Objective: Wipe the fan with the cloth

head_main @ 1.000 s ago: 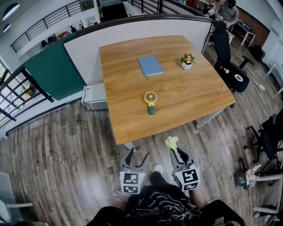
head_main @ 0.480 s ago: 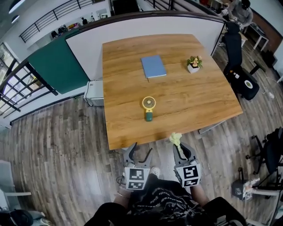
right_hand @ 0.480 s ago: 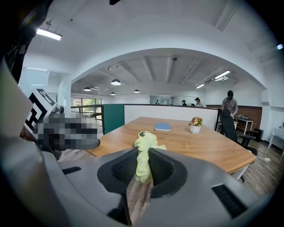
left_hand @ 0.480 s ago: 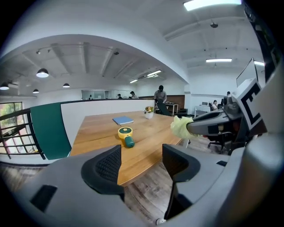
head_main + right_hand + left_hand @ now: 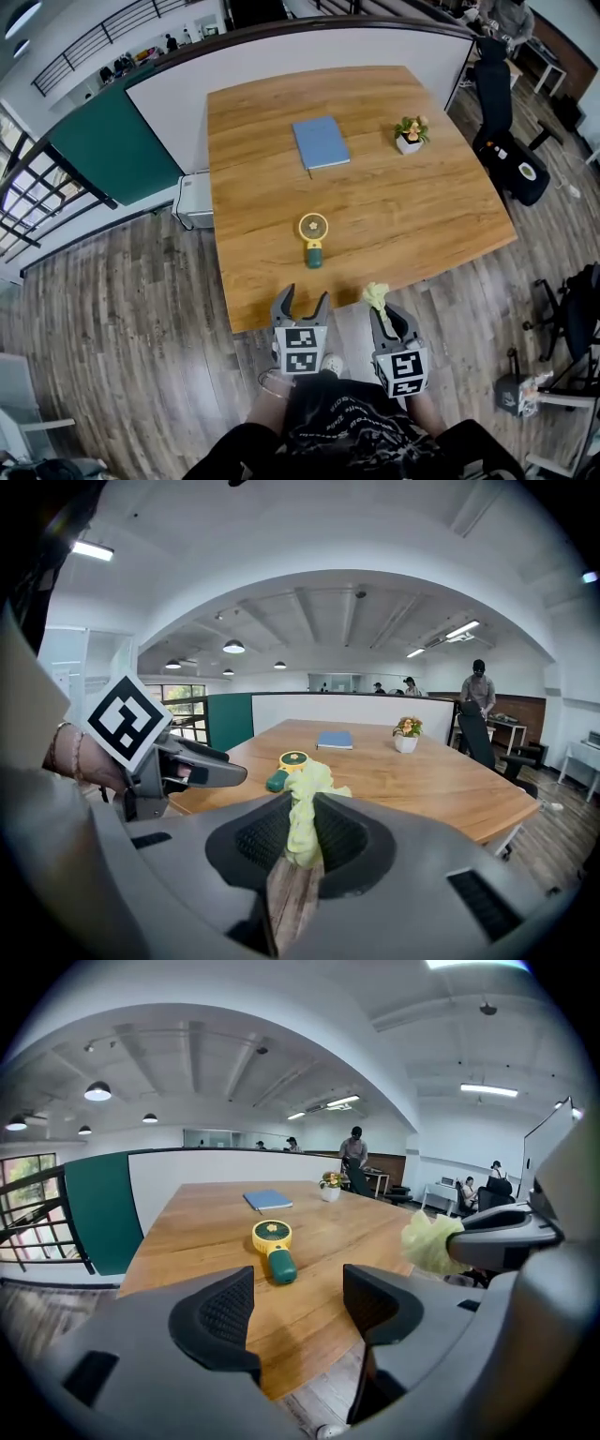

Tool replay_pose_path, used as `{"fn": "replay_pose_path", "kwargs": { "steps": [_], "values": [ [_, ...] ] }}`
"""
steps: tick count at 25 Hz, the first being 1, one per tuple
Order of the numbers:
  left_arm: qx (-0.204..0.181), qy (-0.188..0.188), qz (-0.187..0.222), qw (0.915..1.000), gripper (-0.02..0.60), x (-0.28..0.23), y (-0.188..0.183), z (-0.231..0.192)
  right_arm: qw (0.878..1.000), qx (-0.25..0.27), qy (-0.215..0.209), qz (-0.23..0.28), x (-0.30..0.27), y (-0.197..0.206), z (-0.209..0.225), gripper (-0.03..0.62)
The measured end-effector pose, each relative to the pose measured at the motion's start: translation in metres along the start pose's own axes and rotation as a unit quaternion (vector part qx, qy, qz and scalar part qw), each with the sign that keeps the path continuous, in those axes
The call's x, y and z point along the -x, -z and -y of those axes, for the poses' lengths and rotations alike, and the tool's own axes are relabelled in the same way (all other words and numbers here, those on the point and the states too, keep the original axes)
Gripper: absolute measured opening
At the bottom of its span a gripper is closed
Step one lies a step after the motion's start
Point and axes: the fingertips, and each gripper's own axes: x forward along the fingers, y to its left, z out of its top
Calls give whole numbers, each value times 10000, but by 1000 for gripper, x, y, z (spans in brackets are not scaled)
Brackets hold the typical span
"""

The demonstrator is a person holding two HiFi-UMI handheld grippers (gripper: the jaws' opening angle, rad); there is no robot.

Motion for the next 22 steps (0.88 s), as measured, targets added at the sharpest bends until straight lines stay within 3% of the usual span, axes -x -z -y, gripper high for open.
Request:
{"fn": "replay_pose_path", "kwargs": {
  "steps": [12, 17, 20, 22],
  "values": [
    [406, 244, -741, 9961, 307, -96, 7, -14, 9981, -194, 557, -155, -26, -13, 21, 80],
    [169, 170, -1164, 9929, 307, -121, 12, -29, 9982, -386, 384, -266, -37, -12, -1, 81],
    [33, 334, -1343, 9904, 302, -132, 12, -32, 9978, -525, 270, -312, -45, -11, -7, 81],
    [-158, 524, -1543, 9865, 253, -136, 17, -32, 9964, -753, 218, -330, -51, -10, -6, 81]
  ]
}}
